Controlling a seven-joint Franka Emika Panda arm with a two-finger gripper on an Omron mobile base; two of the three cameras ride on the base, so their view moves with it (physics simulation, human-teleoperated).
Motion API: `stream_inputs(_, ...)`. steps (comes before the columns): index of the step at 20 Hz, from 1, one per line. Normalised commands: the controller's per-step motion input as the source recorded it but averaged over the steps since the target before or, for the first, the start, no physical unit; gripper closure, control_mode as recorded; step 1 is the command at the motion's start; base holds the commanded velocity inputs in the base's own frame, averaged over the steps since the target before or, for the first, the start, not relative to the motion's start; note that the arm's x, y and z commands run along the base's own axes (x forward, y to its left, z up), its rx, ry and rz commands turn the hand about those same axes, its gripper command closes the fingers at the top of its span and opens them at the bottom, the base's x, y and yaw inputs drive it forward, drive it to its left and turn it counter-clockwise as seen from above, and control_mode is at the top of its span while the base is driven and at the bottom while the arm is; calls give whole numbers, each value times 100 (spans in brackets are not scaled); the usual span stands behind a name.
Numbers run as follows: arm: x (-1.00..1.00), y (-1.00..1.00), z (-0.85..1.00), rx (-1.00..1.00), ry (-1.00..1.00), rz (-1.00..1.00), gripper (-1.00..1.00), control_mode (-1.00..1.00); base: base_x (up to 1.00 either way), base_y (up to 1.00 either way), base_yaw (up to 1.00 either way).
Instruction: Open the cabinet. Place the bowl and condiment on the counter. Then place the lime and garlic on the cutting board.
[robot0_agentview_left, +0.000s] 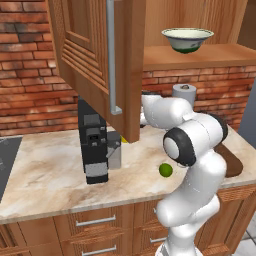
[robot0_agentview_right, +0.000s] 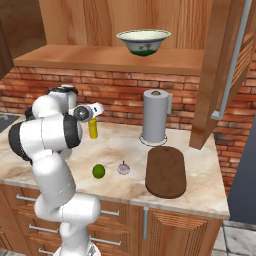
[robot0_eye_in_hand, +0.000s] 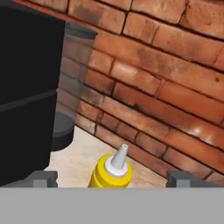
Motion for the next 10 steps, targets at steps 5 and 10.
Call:
stream_inputs(5,-60,-28,74,-25,0,0,-100,-100,0,0,0)
stream_inputs(10,-61,-44,94,-19,0,0,-100,-100,0,0,0)
